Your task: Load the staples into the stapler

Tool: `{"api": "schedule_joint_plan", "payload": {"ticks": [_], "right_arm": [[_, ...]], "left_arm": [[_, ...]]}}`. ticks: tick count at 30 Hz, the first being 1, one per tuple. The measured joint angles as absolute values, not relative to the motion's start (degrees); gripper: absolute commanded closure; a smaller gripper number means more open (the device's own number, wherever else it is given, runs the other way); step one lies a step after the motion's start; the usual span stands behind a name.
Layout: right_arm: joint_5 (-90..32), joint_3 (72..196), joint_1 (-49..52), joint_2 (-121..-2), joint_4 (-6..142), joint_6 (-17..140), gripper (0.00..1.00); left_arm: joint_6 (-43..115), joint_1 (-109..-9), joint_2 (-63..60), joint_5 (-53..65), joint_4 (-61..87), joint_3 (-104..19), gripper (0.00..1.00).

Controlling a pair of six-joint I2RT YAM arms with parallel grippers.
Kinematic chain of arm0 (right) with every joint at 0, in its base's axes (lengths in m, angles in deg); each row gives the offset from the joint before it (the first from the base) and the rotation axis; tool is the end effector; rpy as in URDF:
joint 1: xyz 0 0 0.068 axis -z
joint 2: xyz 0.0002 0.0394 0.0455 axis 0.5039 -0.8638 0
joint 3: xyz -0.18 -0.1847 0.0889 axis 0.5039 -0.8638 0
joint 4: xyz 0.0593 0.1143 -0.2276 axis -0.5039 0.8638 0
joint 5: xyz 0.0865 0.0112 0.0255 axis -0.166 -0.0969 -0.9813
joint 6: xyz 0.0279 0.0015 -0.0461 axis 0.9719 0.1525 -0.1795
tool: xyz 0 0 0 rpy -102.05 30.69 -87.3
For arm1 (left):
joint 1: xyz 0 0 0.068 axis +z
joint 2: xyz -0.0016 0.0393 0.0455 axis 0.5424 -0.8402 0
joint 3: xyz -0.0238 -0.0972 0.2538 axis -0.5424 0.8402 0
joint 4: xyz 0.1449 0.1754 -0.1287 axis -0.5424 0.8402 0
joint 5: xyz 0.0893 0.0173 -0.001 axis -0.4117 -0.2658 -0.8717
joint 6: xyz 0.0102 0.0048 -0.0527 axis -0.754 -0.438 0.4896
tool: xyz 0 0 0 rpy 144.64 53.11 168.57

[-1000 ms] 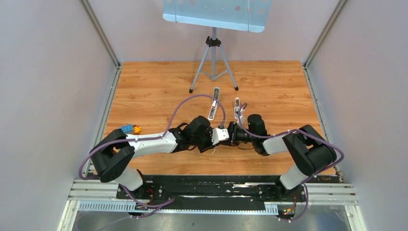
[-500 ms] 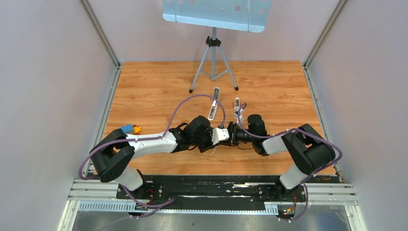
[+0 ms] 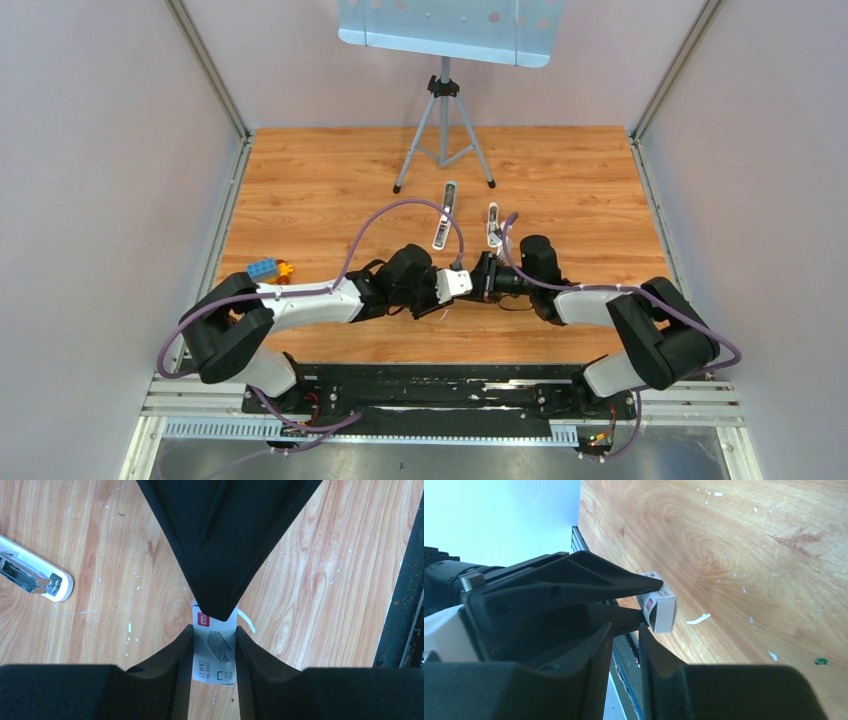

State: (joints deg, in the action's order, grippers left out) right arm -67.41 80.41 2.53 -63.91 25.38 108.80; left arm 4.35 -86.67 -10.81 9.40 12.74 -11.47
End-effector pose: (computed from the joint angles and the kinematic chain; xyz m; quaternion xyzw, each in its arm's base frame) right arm 0.2112 0.1402 0.1549 -0.0488 0.7844 0.5893 0.1873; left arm 0.1689 -0.2434 0.1782 0.5809 0.6974 -0.2069 0.3652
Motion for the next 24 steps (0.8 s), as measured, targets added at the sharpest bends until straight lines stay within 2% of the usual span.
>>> {"api": "schedule_joint_plan", "payload": {"ticks": [24], "right_arm": [[-67.28,80.43,2.64,-63.45,29.34,106.66,0.68]], "left_arm": [[4.42,-86.67,-10.02,10.58,12.17,-11.04,0.67]]}}
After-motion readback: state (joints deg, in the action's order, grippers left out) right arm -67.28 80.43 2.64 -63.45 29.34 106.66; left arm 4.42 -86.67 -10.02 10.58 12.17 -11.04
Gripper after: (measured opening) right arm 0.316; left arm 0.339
